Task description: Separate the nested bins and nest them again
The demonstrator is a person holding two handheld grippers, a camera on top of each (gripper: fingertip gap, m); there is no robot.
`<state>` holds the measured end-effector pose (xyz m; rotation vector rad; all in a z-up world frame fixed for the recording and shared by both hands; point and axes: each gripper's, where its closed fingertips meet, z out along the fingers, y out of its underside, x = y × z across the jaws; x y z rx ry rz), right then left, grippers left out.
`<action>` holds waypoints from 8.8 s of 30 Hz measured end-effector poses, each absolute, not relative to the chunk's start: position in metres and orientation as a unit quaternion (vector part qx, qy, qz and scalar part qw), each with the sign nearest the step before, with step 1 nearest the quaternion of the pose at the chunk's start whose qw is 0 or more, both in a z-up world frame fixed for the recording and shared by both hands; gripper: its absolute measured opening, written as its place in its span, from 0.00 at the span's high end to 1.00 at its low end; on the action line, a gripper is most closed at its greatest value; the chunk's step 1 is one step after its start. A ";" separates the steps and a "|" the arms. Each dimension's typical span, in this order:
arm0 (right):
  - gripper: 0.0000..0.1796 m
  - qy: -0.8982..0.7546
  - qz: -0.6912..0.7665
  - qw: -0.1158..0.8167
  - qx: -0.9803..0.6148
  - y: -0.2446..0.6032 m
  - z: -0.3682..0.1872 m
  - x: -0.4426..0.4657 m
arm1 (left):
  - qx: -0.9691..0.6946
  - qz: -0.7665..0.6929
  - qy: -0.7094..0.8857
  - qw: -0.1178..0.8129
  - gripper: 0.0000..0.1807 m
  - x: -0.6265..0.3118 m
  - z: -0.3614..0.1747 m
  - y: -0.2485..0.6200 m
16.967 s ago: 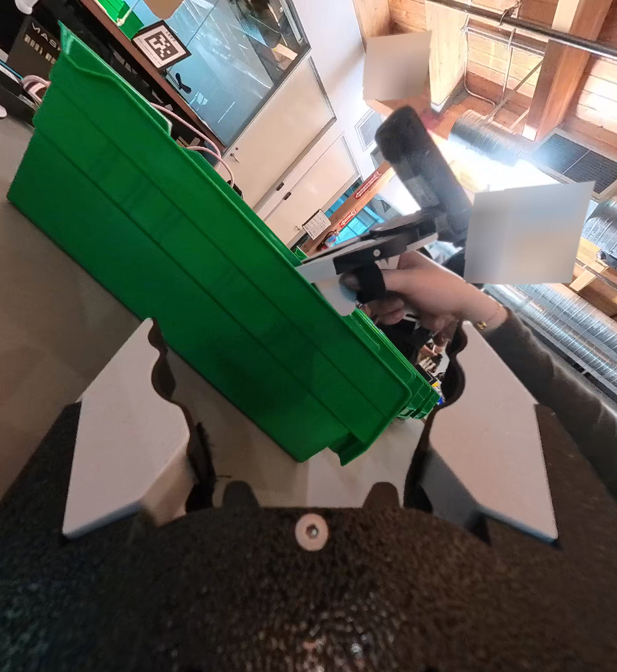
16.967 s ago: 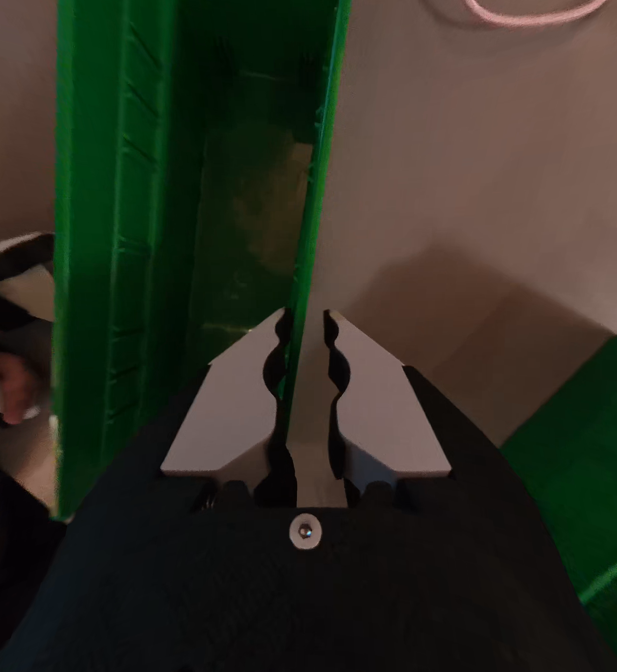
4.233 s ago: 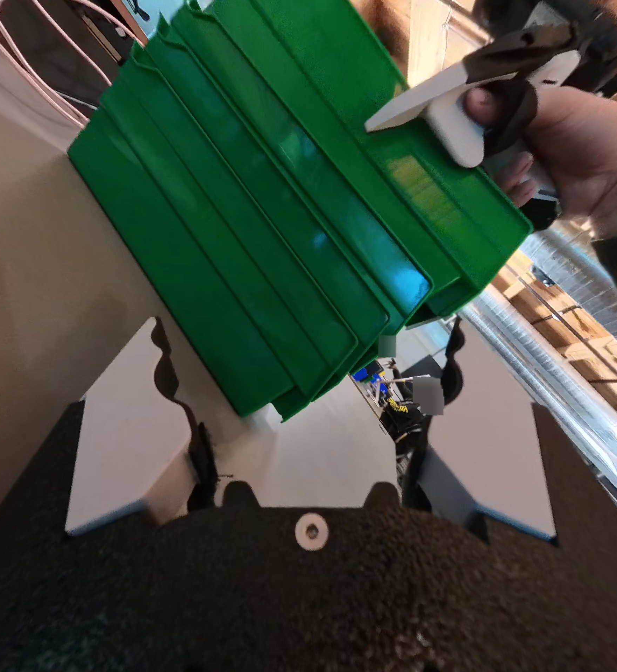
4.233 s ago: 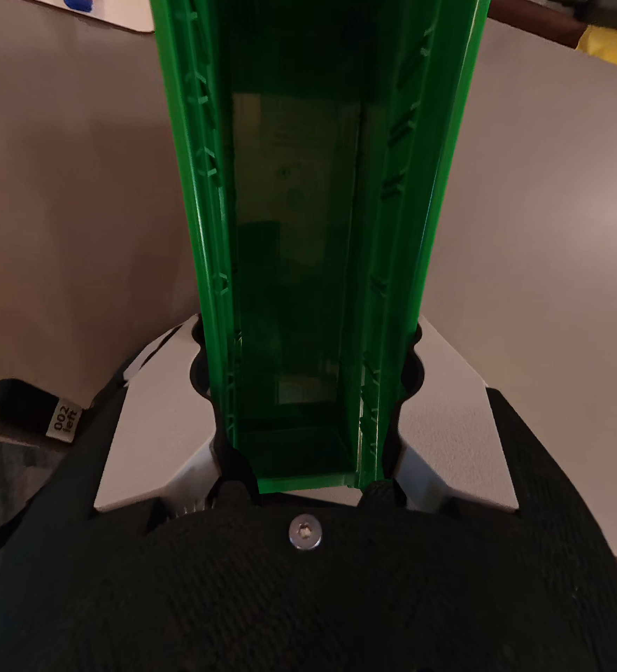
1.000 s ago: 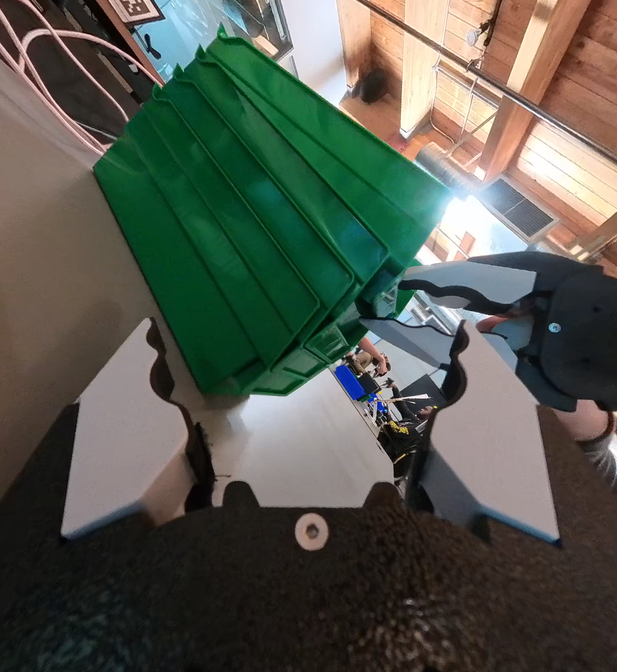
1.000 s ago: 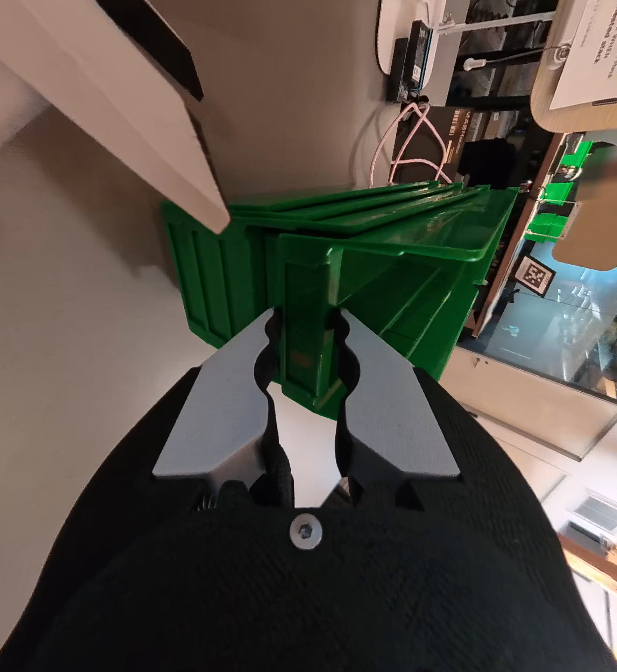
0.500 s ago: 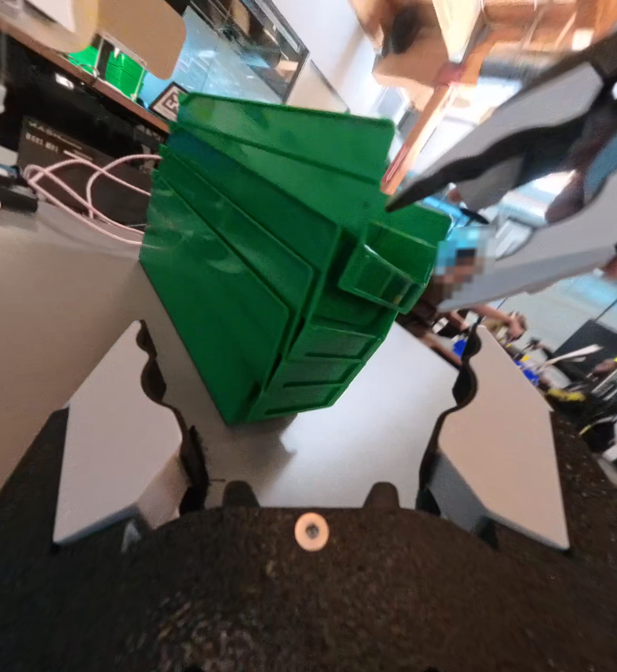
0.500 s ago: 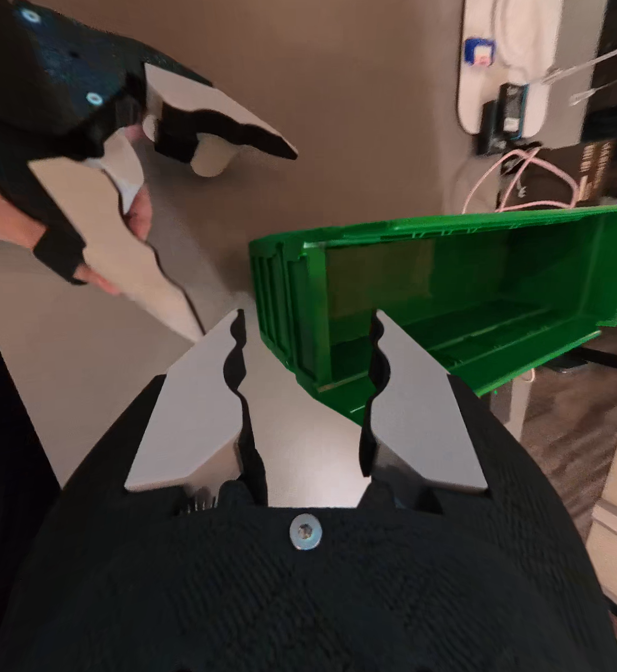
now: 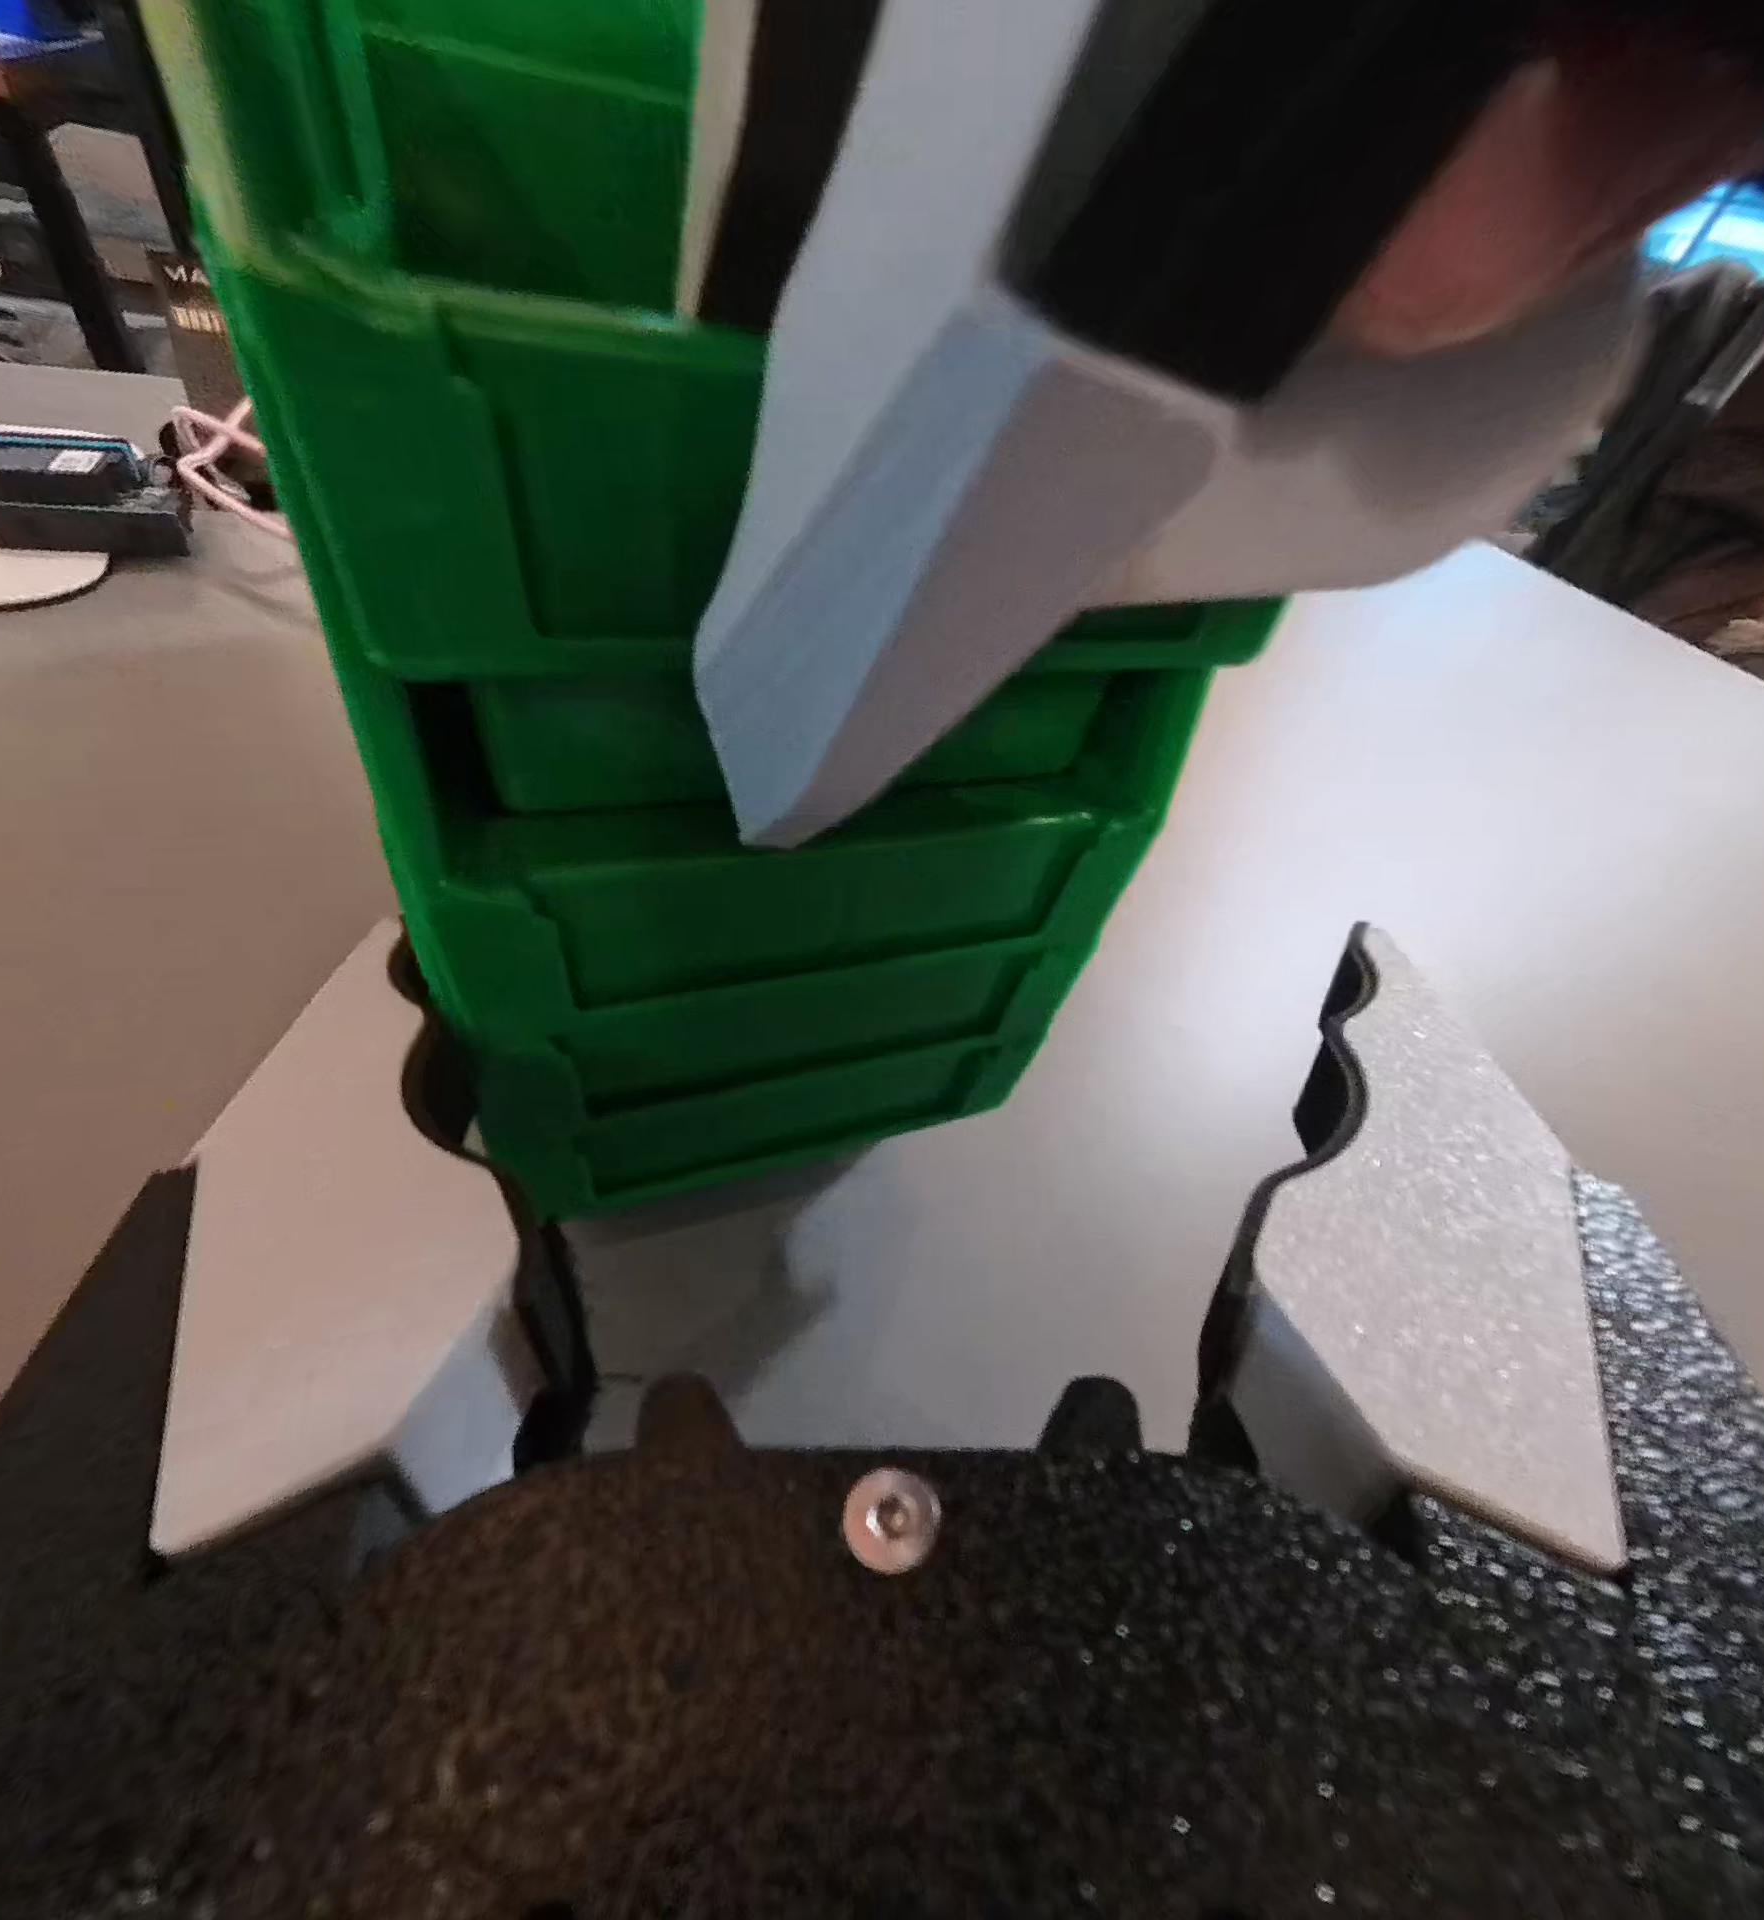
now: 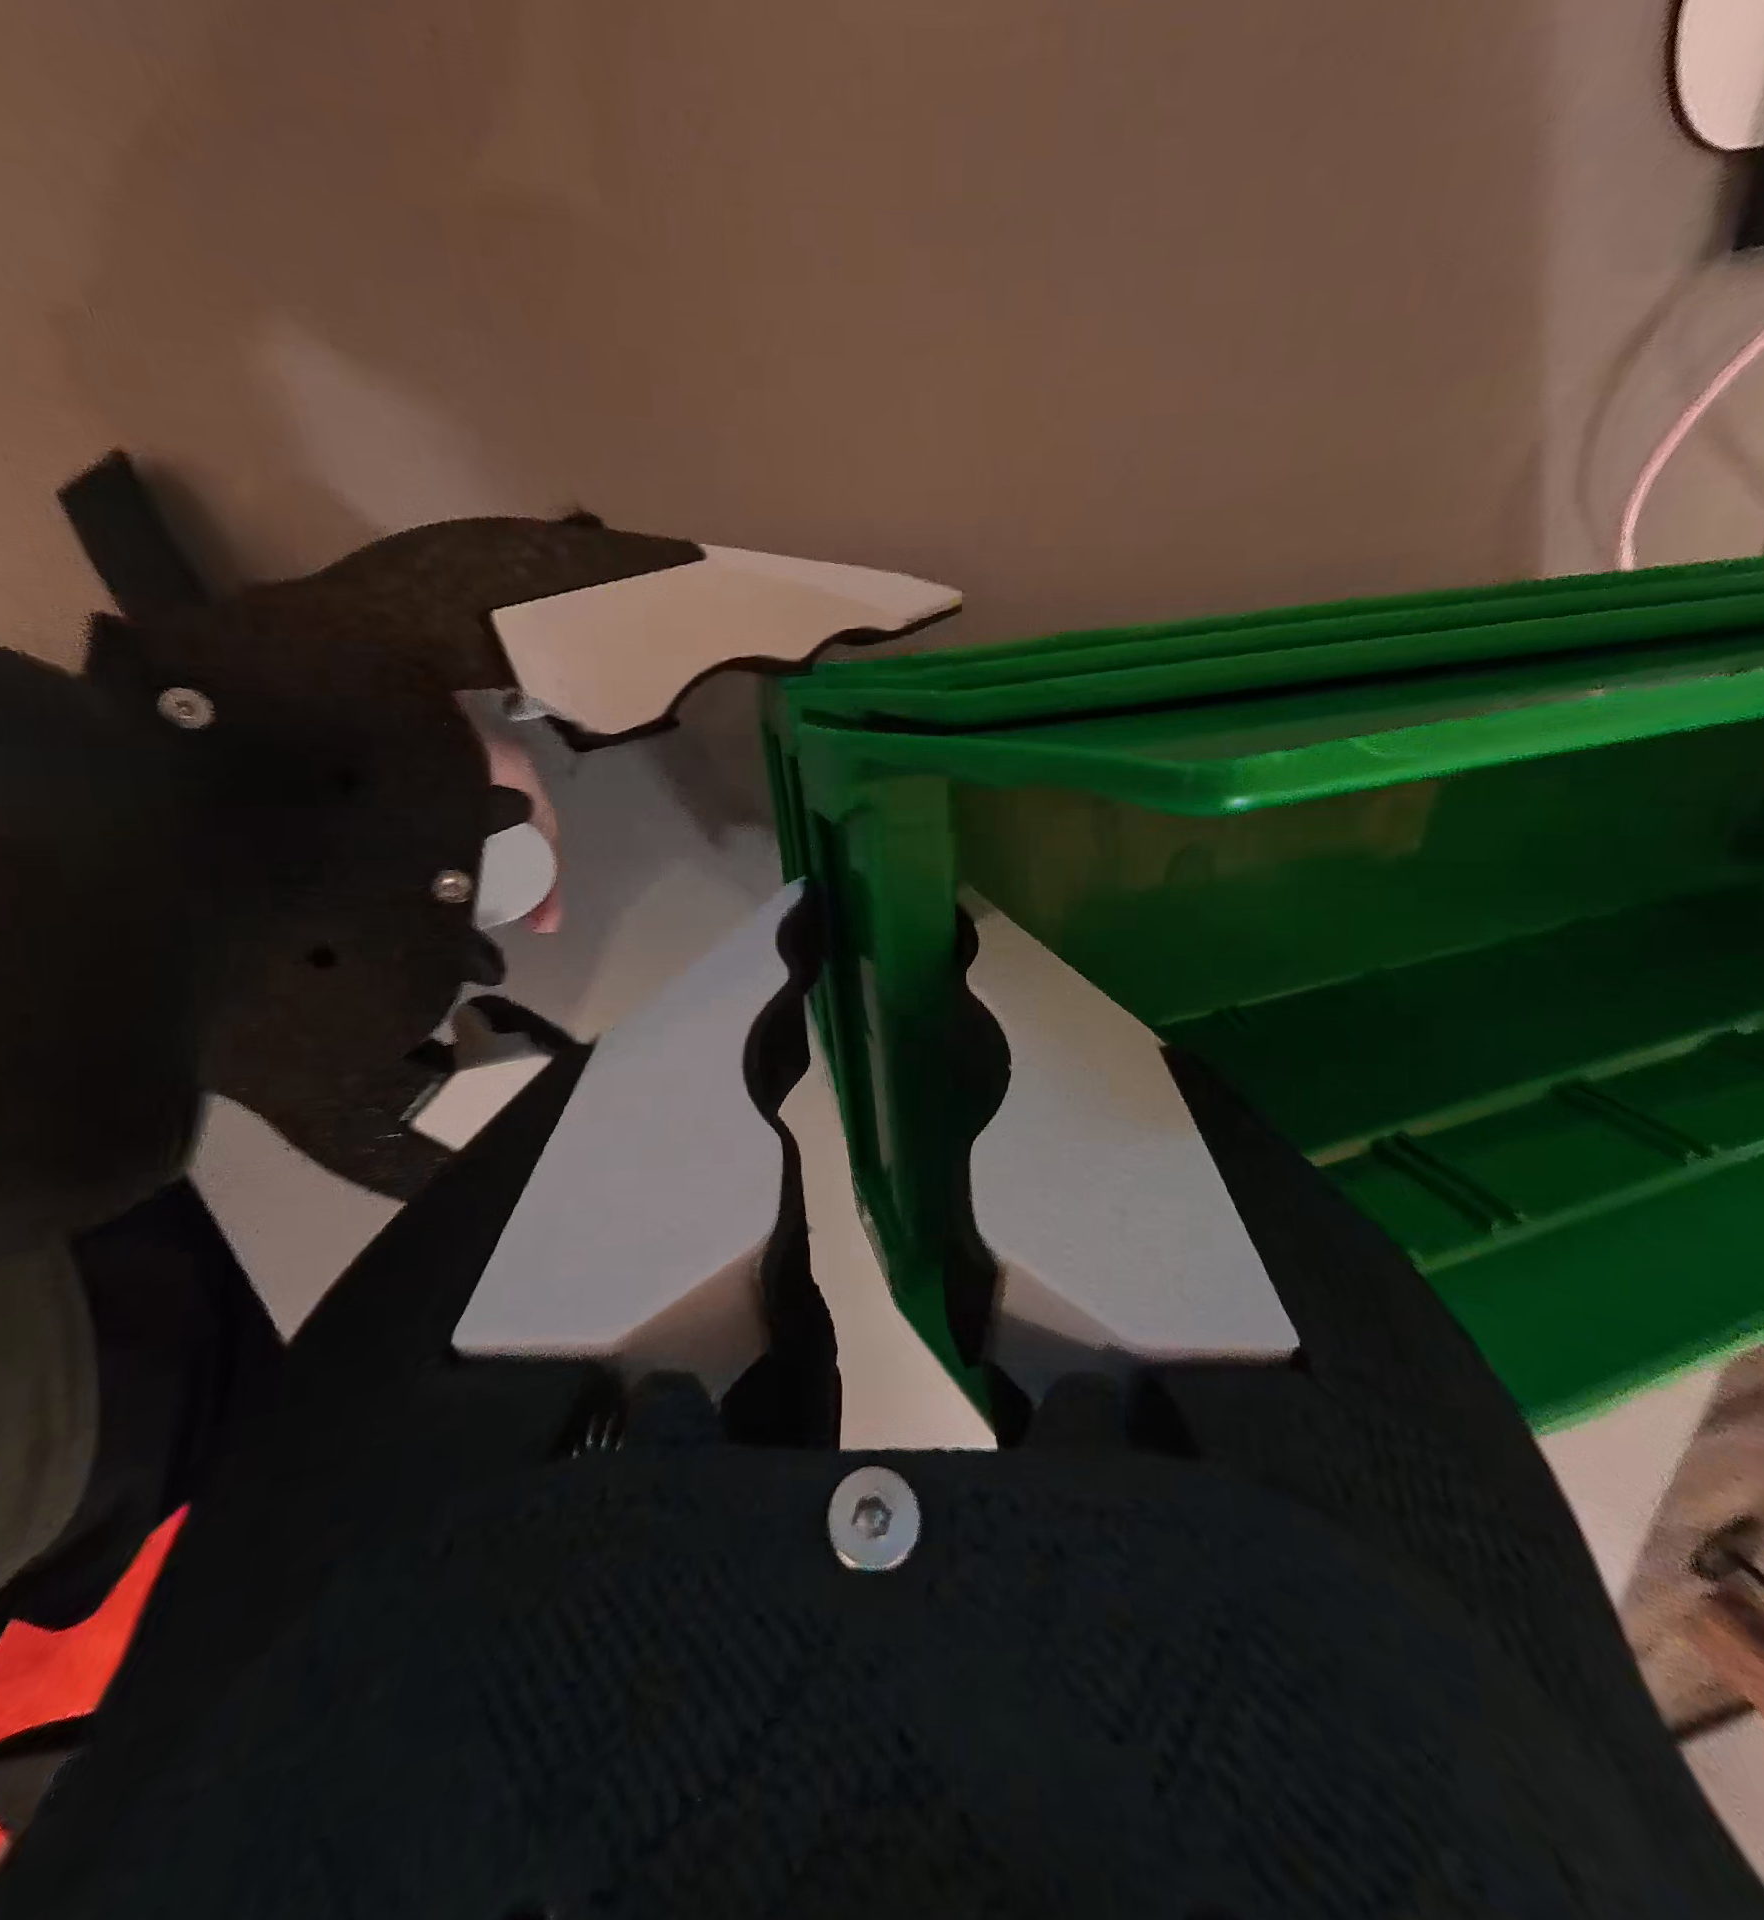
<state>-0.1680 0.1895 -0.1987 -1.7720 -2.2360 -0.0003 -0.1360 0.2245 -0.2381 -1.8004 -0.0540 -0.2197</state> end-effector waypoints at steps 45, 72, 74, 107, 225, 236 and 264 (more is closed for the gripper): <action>0.51 -0.462 0.237 0.629 -0.578 0.339 -0.031 0.047 | -0.742 -0.140 -0.024 0.655 0.12 -0.167 -0.168 0.168; 0.48 -0.243 0.351 0.708 -0.563 0.415 0.030 0.272 | -0.988 -0.058 -0.106 0.092 0.27 -0.188 -0.166 0.330; 0.48 -0.239 0.361 0.701 -0.567 0.417 0.027 0.276 | -0.989 -0.060 -0.105 0.084 0.34 -0.188 -0.162 0.327; 0.55 -0.115 0.214 0.796 -0.555 0.372 0.061 0.447 | -0.972 -0.192 -0.007 0.132 0.39 0.245 -0.243 0.498; 0.52 -0.206 0.290 0.618 -0.701 0.449 -0.018 0.342 | -0.979 0.004 -0.198 0.041 0.46 -0.249 -0.068 0.253; 0.52 -0.194 0.291 0.617 -0.705 0.451 -0.021 0.350 | -0.984 -0.147 0.012 0.100 0.45 -0.010 -0.058 0.404; 0.52 -0.182 0.322 0.625 -0.687 0.444 -0.011 0.361 | -0.971 -0.068 0.039 0.226 0.15 -0.047 -0.088 0.427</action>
